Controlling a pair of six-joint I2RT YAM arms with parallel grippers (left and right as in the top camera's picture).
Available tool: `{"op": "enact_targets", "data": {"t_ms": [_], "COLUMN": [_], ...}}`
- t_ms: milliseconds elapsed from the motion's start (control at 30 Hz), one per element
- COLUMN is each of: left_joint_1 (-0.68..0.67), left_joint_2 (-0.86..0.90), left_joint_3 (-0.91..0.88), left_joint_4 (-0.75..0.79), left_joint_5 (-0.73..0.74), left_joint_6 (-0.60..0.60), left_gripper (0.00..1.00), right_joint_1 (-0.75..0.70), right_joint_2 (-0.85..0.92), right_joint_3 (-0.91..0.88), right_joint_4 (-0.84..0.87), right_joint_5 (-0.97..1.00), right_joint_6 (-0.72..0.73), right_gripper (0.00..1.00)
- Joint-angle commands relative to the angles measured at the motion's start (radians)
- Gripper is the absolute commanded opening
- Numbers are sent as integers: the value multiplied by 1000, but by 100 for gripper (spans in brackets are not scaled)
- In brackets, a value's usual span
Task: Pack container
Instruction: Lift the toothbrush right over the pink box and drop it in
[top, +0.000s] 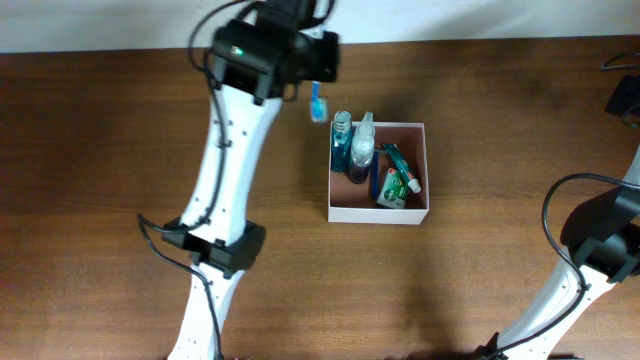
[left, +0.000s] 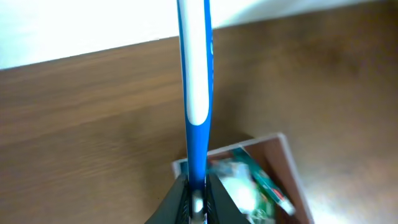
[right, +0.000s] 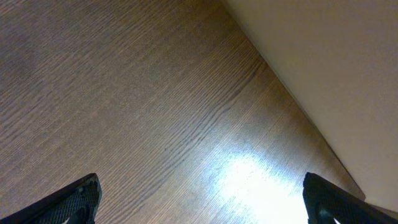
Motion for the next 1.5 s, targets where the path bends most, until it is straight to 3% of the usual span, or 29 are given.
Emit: {"op": "enact_targets", "data": {"t_ms": [0,667,1033,1133,1200,1467], "left_joint_1": [-60,-290,-282,-283,-282,-270], "left_joint_2": [0,99,222,228,228,230], "left_joint_3": [11,-23,-24,-24,-24,-62], "left_joint_4": [-4,-86,-104,-103,-101,-93], "left_joint_5": [29,28,28,28,27,2], "left_joint_6": [92,279,278,278,278,278], "left_gripper": [10,11,11,11,17,17], "right_joint_1": [1,1,1,1,1,1], "right_joint_2": [1,1,1,1,1,1], "right_joint_3": [-8,-8,-8,-8,-8,-8], "right_joint_4": [2,2,2,2,2,2], "right_joint_5": [23,23,23,23,23,23], "right_joint_6": [5,5,5,5,5,5], "right_gripper": [99,99,99,99,99,99]}}
